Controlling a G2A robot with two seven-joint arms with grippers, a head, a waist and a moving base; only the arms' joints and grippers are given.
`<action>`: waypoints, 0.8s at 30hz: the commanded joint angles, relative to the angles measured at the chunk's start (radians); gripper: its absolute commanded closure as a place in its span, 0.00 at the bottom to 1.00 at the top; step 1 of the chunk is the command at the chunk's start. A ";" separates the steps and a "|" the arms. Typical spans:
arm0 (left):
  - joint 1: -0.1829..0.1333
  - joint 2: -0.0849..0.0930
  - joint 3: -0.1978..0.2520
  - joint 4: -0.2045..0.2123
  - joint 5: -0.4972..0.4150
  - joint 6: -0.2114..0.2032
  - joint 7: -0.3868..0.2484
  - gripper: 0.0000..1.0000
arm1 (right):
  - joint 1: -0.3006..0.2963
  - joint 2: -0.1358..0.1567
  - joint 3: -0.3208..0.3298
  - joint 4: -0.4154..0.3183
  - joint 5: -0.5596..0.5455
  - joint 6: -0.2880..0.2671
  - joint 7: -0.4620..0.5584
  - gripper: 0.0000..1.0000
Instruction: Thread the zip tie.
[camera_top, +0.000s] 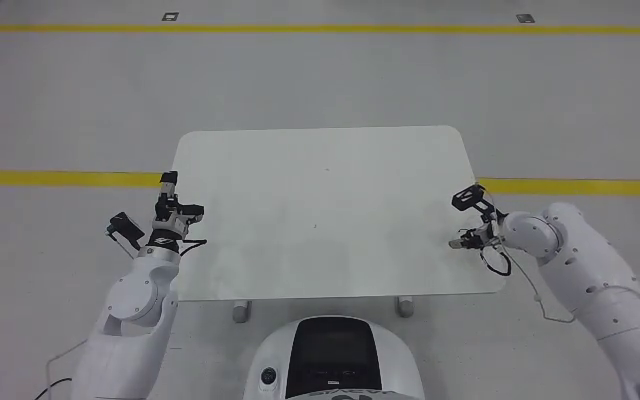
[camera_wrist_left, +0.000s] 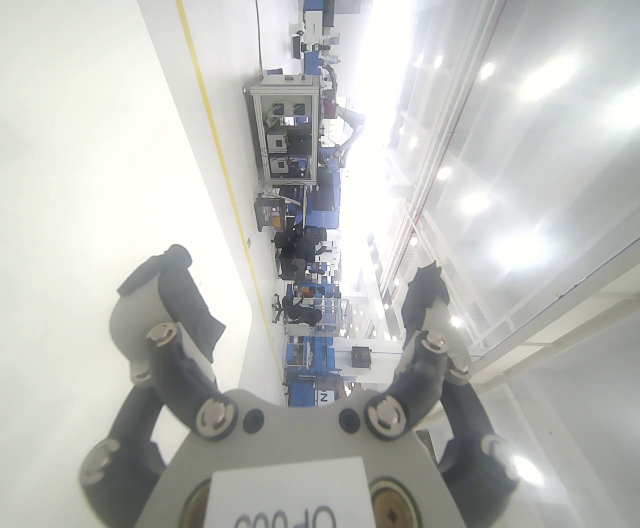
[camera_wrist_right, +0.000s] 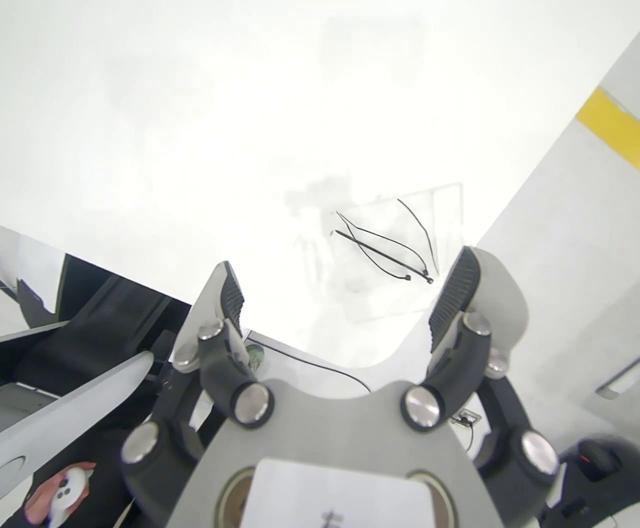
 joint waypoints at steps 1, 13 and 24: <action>0.000 0.000 0.000 0.000 0.000 0.000 0.000 0.00 | 0.000 0.000 0.001 -0.001 -0.001 0.001 0.000 0.00; 0.000 0.000 0.000 0.000 0.000 0.000 0.000 0.00 | -0.058 0.031 0.075 -0.058 -0.056 -0.005 0.010 0.00; 0.000 0.000 0.000 0.000 0.000 0.000 0.000 0.00 | -0.105 0.057 0.126 -0.098 -0.063 -0.005 0.017 0.77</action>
